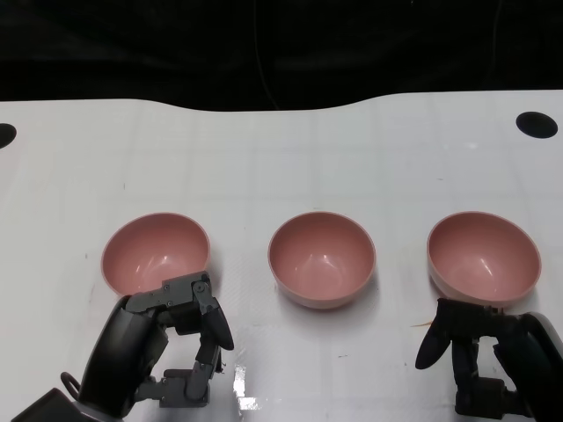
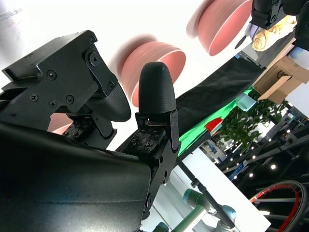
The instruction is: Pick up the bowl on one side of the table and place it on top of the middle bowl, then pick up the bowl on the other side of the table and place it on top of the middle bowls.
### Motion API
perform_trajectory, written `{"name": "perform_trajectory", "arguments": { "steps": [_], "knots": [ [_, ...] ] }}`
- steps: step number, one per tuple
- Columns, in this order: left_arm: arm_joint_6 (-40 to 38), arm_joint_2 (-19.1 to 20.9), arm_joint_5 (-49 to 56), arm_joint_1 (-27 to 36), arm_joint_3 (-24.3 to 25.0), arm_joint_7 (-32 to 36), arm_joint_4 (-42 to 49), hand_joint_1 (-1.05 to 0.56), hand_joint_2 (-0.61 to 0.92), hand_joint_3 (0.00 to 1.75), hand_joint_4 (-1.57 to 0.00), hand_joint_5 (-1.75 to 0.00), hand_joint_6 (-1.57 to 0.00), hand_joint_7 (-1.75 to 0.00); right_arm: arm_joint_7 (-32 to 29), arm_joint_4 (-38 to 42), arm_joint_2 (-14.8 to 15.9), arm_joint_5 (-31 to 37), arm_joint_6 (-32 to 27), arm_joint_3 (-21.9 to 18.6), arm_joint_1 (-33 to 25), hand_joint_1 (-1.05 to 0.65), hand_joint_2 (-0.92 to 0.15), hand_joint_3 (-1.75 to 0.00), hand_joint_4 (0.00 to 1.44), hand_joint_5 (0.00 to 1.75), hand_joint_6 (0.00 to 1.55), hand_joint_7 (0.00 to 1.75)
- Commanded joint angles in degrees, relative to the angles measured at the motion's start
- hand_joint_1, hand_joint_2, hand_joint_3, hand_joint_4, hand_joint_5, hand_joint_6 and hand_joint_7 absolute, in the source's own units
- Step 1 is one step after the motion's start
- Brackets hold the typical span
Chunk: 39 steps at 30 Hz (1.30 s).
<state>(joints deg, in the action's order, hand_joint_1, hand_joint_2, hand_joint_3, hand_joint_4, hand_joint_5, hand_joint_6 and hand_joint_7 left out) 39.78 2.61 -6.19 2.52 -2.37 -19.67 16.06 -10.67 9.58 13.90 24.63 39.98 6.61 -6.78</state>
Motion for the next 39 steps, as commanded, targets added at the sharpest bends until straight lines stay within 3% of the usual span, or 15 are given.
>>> {"name": "perform_trajectory", "arguments": {
  "steps": [1,25,28,33,36,38,39],
  "knots": [
    [0.4,0.8,0.3,-0.2,0.3,0.4,-0.4,-0.16,0.31,1.5,-0.93,-1.7,-0.85,-1.47,0.2,-0.9,0.4,-0.7,-0.3,-0.8,-0.1,-0.04,-0.16,-1.61,0.92,1.75,0.87,1.33],
    [1.4,0.6,0.0,-0.6,0.4,0.2,0.8,-0.15,0.3,1.52,-0.92,-1.71,-0.86,-1.47,-0.5,-0.1,0.2,-0.4,0.3,-0.8,0.2,-0.03,-0.16,-1.59,0.92,1.75,0.87,1.33],
    [1.3,0.6,0.1,-0.7,0.4,0.4,0.8,-0.15,0.3,1.52,-0.92,-1.71,-0.86,-1.47,-0.7,-0.5,0.0,0.0,-0.5,-0.9,0.1,-0.05,-0.19,-1.53,0.9,1.75,0.87,1.3],
    [1.1,0.6,0.1,-0.7,0.4,0.3,0.8,-0.14,0.31,1.52,-0.92,-1.71,-0.86,-1.46,-1.0,-0.5,0.2,0.5,-0.9,-1.2,0.3,-0.1,-0.33,-1.26,0.81,1.71,0.83,1.12],
    [1.3,0.7,0.2,-0.7,0.4,0.4,1.0,-0.15,0.3,1.52,-0.92,-1.71,-0.86,-1.46,-0.8,-1.2,1.1,1.8,-1.9,-1.3,0.4,-0.14,-0.42,-1.07,0.74,1.45,0.78,0.96],
    [1.4,0.7,0.2,-0.7,0.4,0.4,0.9,-0.15,0.3,1.52,-0.92,-1.71,-0.86,-1.46,-0.4,-2.0,1.7,2.7,-3.0,-1.5,0.3,-0.18,-0.51,-0.87,0.68,1.3,0.72,0.83],
    [1.3,0.7,0.3,-0.6,0.4,0.4,0.8,-0.15,0.3,1.52,-0.92,-1.71,-0.86,-1.46,-0.3,-2.6,1.8,3.1,-3.8,-1.6,0.1,-0.22,-0.6,-0.67,0.61,1.25,0.67,0.71]
  ]
}}
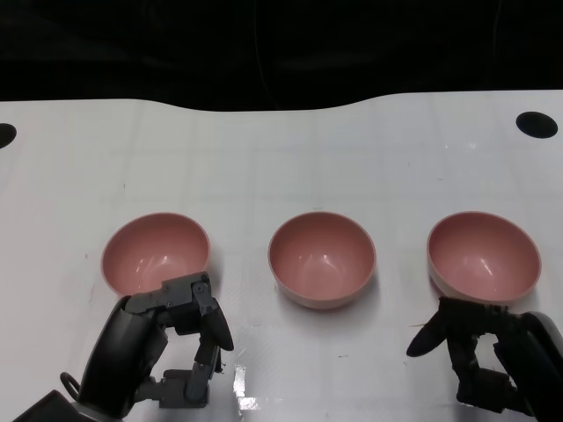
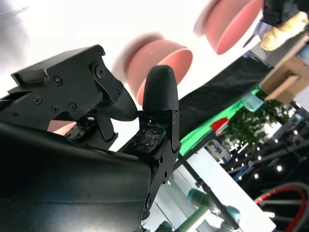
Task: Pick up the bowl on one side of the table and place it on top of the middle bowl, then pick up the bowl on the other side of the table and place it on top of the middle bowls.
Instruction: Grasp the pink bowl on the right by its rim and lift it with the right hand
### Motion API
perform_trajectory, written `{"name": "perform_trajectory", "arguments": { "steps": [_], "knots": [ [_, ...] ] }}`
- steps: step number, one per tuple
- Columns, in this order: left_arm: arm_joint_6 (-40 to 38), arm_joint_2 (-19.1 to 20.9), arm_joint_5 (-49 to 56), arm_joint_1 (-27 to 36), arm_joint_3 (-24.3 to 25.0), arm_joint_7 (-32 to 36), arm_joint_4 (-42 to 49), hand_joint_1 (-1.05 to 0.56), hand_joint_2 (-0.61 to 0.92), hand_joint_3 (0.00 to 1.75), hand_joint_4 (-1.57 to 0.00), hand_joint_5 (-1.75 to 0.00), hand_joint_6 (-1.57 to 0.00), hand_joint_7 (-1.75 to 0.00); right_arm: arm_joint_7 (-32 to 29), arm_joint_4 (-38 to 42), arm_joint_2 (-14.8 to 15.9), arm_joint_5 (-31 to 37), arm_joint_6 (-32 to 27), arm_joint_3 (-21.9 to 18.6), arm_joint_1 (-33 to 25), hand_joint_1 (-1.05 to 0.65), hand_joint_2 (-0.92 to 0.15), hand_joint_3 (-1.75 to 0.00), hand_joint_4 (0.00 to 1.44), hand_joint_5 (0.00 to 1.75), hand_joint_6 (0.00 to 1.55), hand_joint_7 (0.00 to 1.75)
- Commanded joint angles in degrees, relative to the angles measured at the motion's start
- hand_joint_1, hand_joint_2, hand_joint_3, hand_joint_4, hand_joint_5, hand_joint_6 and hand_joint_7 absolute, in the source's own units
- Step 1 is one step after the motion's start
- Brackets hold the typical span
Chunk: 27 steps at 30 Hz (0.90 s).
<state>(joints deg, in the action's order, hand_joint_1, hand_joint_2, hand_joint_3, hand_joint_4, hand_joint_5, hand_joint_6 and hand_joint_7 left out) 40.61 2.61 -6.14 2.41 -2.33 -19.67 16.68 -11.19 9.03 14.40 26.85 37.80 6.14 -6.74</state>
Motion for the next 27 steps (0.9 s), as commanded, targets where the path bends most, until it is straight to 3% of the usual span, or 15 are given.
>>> {"name": "perform_trajectory", "arguments": {
  "steps": [1,3,7,12,16,21,27],
  "knots": [
    [0.5,0.7,0.2,-0.5,0.4,0.4,0.2,-0.15,0.31,1.52,-0.92,-1.71,-0.86,-1.46,0.3,-2.8,1.2,1.0,-2.6,-1.2,-0.1,-0.24,-0.66,-0.51,0.57,1.24,0.66,0.63],
    [0.4,0.7,0.2,-0.5,0.4,0.4,0.1,-0.15,0.31,1.52,-0.91,-1.72,-0.86,-1.46,0.6,-4.3,1.1,1.5,-4.6,-1.5,-0.6,-0.28,-0.78,-0.23,0.45,1.09,0.59,0.48],
    [0.1,0.8,0.1,-0.4,0.3,0.3,-0.2,-0.16,0.3,1.52,-0.91,-1.73,-0.85,-1.47,0.3,-6.8,1.4,4.2,-8.5,-1.9,-1.1,-0.41,-0.85,-0.04,0.32,0.8,0.46,0.27],
    [0.2,0.9,0.3,-0.5,0.4,0.4,-0.1,-0.16,0.29,1.53,-0.9,-1.73,-0.85,-1.47,-0.1,-10.2,1.4,7.5,-13.4,-2.4,-1.7,-0.58,-0.84,0.0,0.13,0.64,0.29,0.1],
    [0.0,0.8,0.5,-0.4,0.3,0.6,-0.3,-0.16,0.29,1.52,-0.91,-1.72,-0.86,-1.47,-0.9,-12.7,1.6,10.8,-17.2,-2.5,-2.0,-0.65,-0.82,0.0,0.02,0.64,0.23,0.05],
    [0.4,0.7,0.4,-0.6,0.4,0.5,0.3,-0.16,0.3,1.5,-0.91,-1.71,-0.85,-1.47,-0.5,-15.8,1.5,15.1,-23.3,-2.1,-2.0,-0.73,-0.82,0.0,0.0,0.54,0.18,0.02],
    [0.1,0.7,0.3,-0.3,0.3,0.5,0.1,-0.15,0.31,1.51,-0.92,-1.71,-0.85,-1.47,-0.6,-17.5,1.3,20.2,-29.9,-1.2,-1.0,-0.71,-0.8,0.0,0.0,0.55,0.18,0.03]
  ]
}}
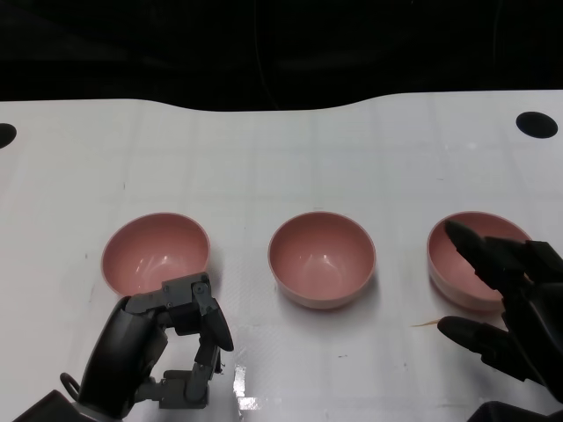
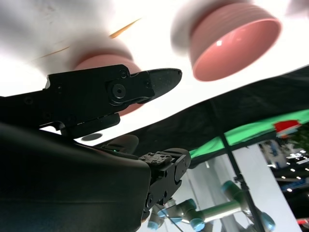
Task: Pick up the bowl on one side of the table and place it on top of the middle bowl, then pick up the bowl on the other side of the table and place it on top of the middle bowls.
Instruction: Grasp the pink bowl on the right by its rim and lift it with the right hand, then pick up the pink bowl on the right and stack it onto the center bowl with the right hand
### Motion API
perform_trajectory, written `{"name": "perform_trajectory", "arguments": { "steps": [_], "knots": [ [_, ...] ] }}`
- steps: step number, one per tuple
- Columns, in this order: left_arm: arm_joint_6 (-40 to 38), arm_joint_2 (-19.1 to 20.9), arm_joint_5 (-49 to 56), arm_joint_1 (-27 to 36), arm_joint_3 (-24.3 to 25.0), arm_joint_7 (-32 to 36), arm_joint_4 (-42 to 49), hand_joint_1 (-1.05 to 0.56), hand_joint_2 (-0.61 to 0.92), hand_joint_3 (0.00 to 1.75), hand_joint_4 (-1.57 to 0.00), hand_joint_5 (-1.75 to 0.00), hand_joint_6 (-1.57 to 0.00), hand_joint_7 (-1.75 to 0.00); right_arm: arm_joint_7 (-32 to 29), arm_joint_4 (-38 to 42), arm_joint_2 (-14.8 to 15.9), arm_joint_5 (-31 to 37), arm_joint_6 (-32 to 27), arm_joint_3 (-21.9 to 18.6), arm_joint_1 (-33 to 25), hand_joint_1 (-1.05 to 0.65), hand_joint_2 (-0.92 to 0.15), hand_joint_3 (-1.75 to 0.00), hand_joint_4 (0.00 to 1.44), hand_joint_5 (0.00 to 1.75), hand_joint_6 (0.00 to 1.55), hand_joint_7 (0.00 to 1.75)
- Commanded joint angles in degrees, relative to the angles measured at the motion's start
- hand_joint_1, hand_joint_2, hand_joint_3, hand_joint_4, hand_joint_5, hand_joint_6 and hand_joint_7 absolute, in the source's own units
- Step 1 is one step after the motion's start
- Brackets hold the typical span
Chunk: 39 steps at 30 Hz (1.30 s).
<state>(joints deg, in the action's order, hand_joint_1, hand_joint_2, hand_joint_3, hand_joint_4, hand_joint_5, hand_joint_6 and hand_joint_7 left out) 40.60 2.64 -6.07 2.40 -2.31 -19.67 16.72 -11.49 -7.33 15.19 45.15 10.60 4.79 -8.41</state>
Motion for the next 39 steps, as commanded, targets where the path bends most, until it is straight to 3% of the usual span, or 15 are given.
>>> {"name": "perform_trajectory", "arguments": {
  "steps": [1,7,14,18,20,23,25,26,30,31,33,34,35,37,39],
  "knots": [
    [0.2,0.6,0.2,-0.3,0.3,0.6,0.0,-0.15,0.31,1.51,-0.92,-1.71,-0.85,-1.47,0.6,-1.5,0.5,3.4,-4.7,0.6,1.0,-0.71,-0.8,0.0,0.0,0.56,0.18,0.03],
    [-0.1,0.3,0.4,-0.2,0.1,0.7,-0.7,-0.16,0.32,1.48,-0.91,-1.7,-0.83,-1.48,4.7,-0.4,1.6,8.7,-12.7,3.1,4.1,-0.65,-0.8,0.0,0.02,0.62,0.24,0.05],
    [-0.2,0.2,0.3,-0.4,0.2,0.7,-0.7,-0.15,0.31,1.51,-0.92,-1.71,-0.85,-1.47,6.5,6.7,3.9,11.8,-16.2,6.8,9.1,-0.58,-0.81,-0.01,0.06,0.62,0.29,0.05],
    [-0.4,0.2,-0.1,-0.4,0.1,0.5,-0.8,-0.14,0.31,1.51,-0.92,-1.69,-0.85,-1.46,7.5,13.1,5.5,13.5,-17.4,9.9,13.0,-0.55,-0.85,-0.01,0.2,0.46,0.43,0.04],
    [-0.6,0.2,-0.2,-0.4,0.1,0.5,-0.9,-0.14,0.31,1.52,-0.92,-1.69,-0.85,-1.46,7.3,15.6,6.0,13.3,-17.5,11.0,14.7,-0.5,-0.87,0.0,0.33,0.37,0.53,0.04],
    [-0.8,0.1,-0.2,-0.4,0.1,0.5,-1.0,-0.14,0.3,1.52,-0.92,-1.69,-0.85,-1.46,4.7,19.3,6.6,12.1,-15.9,11.9,16.6,-0.4,-0.88,0.0,0.63,0.24,0.71,0.04],
    [-0.8,0.2,-0.1,-0.4,0.2,0.6,-1.1,-0.15,0.3,1.53,-0.92,-1.69,-0.85,-1.46,1.2,22.0,6.9,11.3,-13.8,12.3,17.7,-0.27,-0.88,0.0,0.77,0.96,0.93,0.05],
    [-0.8,0.2,-0.1,-0.3,0.2,0.6,-1.2,-0.15,0.3,1.53,-0.92,-1.69,-0.85,-1.47,-0.4,23.3,6.9,10.5,-12.5,12.3,18.2,-0.24,-0.88,0.0,0.78,1.13,0.98,0.05],
    [-1.0,0.2,-0.1,-0.2,0.1,0.6,-1.5,-0.14,0.3,1.53,-0.91,-1.69,-0.84,-1.46,-5.7,26.3,6.6,7.1,-8.3,11.6,19.6,-0.15,-0.91,-0.11,0.85,1.51,1.23,0.14],
    [-1.1,0.2,0.1,-0.2,0.1,0.7,-1.6,-0.14,0.3,1.53,-0.91,-1.69,-0.84,-1.47,-7.0,26.7,6.6,6.3,-7.3,11.4,19.8,-0.16,-0.89,-0.27,0.87,1.65,1.05,0.8],
    [-1.1,0.1,0.2,0.0,0.1,0.8,-1.9,-0.14,0.3,1.52,-0.91,-1.69,-0.84,-1.47,-10.5,27.3,6.7,5.5,-4.9,11.3,20.6,-0.18,-0.86,-0.41,0.91,1.72,0.82,1.44],
    [-1.1,0.1,0.2,0.0,0.1,0.8,-2.0,-0.15,0.3,1.52,-0.91,-1.69,-0.84,-1.47,-11.6,27.6,6.9,5.4,-4.2,11.4,20.9,-0.18,-0.78,-0.58,0.94,1.74,0.76,1.62],
    [-1.4,0.0,0.2,0.1,0.0,0.8,-2.2,-0.15,0.3,1.52,-0.91,-1.69,-0.84,-1.47,-12.7,27.4,6.9,5.3,-3.3,11.3,21.3,-0.18,-0.75,-0.67,0.95,1.74,0.74,1.68],
    [-1.8,0.1,0.3,0.3,-0.1,0.8,-2.6,-0.15,0.31,1.52,-0.92,-1.69,-0.84,-1.47,-14.0,26.7,7.0,5.0,-2.4,11.2,22.0,-0.19,-0.57,-1.05,0.96,1.75,0.72,1.73],
    [-1.6,0.0,0.5,0.5,-0.1,0.9,-2.6,-0.14,0.31,1.52,-0.92,-1.7,-0.84,-1.47,-14.8,25.2,6.9,4.5,-1.5,11.0,22.6,-0.19,-0.48,-1.19,0.96,1.75,0.72,1.74]
  ]
}}
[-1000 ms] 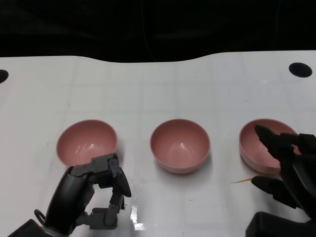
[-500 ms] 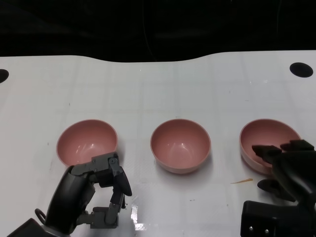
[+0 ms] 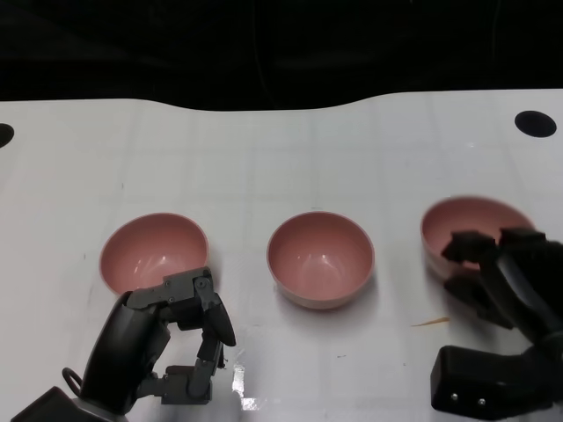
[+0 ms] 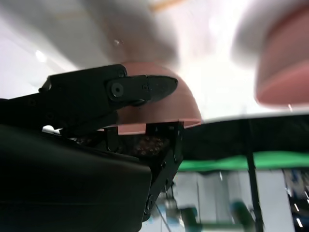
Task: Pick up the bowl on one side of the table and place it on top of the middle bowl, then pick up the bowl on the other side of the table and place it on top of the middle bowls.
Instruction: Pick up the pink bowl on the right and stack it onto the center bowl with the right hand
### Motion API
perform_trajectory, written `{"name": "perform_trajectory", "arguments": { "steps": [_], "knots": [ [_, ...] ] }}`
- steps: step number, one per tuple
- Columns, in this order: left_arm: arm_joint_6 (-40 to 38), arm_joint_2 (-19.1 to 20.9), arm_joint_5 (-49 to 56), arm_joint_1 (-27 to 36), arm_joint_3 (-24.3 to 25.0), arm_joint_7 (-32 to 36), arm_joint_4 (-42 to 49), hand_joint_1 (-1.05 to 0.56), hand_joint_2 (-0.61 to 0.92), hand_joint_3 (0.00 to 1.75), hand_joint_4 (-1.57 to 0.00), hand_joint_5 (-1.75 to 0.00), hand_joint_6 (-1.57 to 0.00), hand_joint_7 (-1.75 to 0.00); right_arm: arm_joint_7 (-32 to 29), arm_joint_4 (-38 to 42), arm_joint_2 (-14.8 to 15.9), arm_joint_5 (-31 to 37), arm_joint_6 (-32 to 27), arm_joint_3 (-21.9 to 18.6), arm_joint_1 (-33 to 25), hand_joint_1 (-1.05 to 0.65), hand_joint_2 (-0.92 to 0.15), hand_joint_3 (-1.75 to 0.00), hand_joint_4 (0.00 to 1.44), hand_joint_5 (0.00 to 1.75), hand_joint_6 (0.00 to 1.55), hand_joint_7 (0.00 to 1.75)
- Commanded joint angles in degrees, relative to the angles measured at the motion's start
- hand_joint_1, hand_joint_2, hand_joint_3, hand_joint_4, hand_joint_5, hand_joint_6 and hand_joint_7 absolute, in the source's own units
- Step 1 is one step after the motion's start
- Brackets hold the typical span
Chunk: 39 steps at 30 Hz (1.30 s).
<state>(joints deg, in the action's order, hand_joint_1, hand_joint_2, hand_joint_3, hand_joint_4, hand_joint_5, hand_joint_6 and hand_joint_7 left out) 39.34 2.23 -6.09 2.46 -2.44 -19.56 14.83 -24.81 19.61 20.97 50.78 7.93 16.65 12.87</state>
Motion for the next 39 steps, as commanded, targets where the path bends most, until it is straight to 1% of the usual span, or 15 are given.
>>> {"name": "perform_trajectory", "arguments": {
  "steps": [1,4,10,13,16,19,21,23,26,27,30,31,32,35,39],
  "knots": [
    [-0.2,0.4,0.6,0.4,0.0,0.8,-0.7,-0.13,0.3,1.53,-0.92,-1.7,-0.84,-1.47,-1.6,-2.4,1.0,-1.4,1.4,-1.0,1.5,-0.18,-0.41,-1.26,0.96,1.75,0.72,1.74],
    [0.1,0.3,0.9,0.5,0.0,1.0,-0.6,-0.13,0.29,1.54,-0.93,-1.7,-0.85,-1.46,-1.3,-5.1,0.7,-1.5,1.8,-1.0,1.7,-0.18,-0.35,-1.31,0.97,1.75,0.74,1.72],
    [0.0,-0.2,1.5,1.2,-0.1,1.5,-0.8,-0.11,0.26,1.57,-0.94,-1.7,-0.87,-1.46,-1.6,-9.8,-1.2,-2.5,3.5,-0.4,1.7,-0.16,-0.3,-1.29,1.0,1.75,0.81,1.66],
    [0.0,-0.4,1.6,1.6,-0.3,1.8,-1.4,-0.12,0.28,1.53,-0.94,-1.69,-0.87,-1.45,-1.5,-11.7,-2.6,-3.0,5.0,0.3,1.8,-0.17,-0.28,-1.31,1.02,1.75,0.84,1.6],
    [-0.2,-0.4,1.8,1.9,-0.4,2.1,-1.8,-0.13,0.31,1.49,-0.94,-1.69,-0.86,-1.46,0.0,-13.0,-4.0,-4.2,6.5,1.1,2.4,-0.17,-0.28,-1.32,1.01,1.75,0.84,1.6],
    [0.2,-0.2,1.9,1.8,-0.4,2.1,-1.6,-0.13,0.31,1.48,-0.94,-1.69,-0.87,-1.47,0.9,-12.8,-5.0,-5.2,9.2,2.4,3.6,-0.15,-0.27,-1.36,1.0,1.75,0.81,1.65],
    [0.5,-0.1,1.6,1.6,-0.5,1.8,-1.3,-0.12,0.31,1.5,-0.94,-1.7,-0.87,-1.47,1.8,-12.3,-5.7,-5.5,10.1,3.1,4.4,-0.17,-0.26,-1.41,0.99,1.75,0.79,1.69],
    [0.6,0.0,1.4,1.5,-0.5,1.7,-1.1,-0.12,0.31,1.52,-0.93,-1.71,-0.86,-1.47,2.5,-11.8,-6.3,-5.5,10.8,3.9,5.1,-0.13,-0.18,-1.49,1.0,1.75,0.85,1.62],
    [0.6,0.1,1.9,1.5,-0.4,2.1,-1.2,-0.12,0.31,1.52,-0.93,-1.71,-0.86,-1.46,3.5,-10.4,-6.6,-4.6,11.8,5.3,6.2,-0.11,-0.14,-1.5,1.0,1.75,0.85,1.62],
    [0.6,0.1,2.2,1.6,-0.4,2.3,-1.3,-0.12,0.3,1.53,-0.93,-1.71,-0.87,-1.46,3.9,-9.6,-6.5,-4.5,12.5,5.8,6.6,-0.1,-0.14,-1.48,0.99,1.75,0.83,1.65],
    [0.6,0.1,2.3,1.5,-0.5,2.6,-1.4,-0.12,0.29,1.54,-0.93,-1.7,-0.87,-1.46,6.2,-7.3,-6.4,-5.4,14.0,7.1,7.6,-0.11,-0.19,-1.4,0.97,1.75,0.77,1.69],
    [0.5,0.0,2.3,1.4,-0.5,2.6,-1.4,-0.12,0.28,1.54,-0.93,-1.71,-0.87,-1.46,6.6,-6.6,-6.4,-5.5,14.2,7.4,7.8,-0.12,-0.21,-1.38,0.97,1.75,0.78,1.67],
    [0.3,0.0,2.2,1.4,-0.6,2.6,-1.4,-0.12,0.28,1.55,-0.93,-1.71,-0.87,-1.46,6.5,-5.5,-6.5,-5.4,14.8,7.7,8.1,-0.12,-0.22,-1.37,0.97,1.75,0.78,1.66],
    [0.2,-0.1,2.3,1.5,-0.8,2.7,-1.6,-0.12,0.28,1.55,-0.93,-1.71,-0.87,-1.46,5.9,-2.6,-6.5,-5.1,16.3,8.5,8.8,-0.12,-0.25,-1.33,0.96,1.75,0.75,1.73],
    [0.6,-0.1,2.0,1.4,-0.9,2.5,-1.4,-0.11,0.28,1.55,-0.93,-1.72,-0.87,-1.46,5.8,0.9,-6.5,-4.5,17.2,9.5,9.4,-0.14,-0.29,-1.33,0.96,1.75,0.76,1.75]
  ]
}}
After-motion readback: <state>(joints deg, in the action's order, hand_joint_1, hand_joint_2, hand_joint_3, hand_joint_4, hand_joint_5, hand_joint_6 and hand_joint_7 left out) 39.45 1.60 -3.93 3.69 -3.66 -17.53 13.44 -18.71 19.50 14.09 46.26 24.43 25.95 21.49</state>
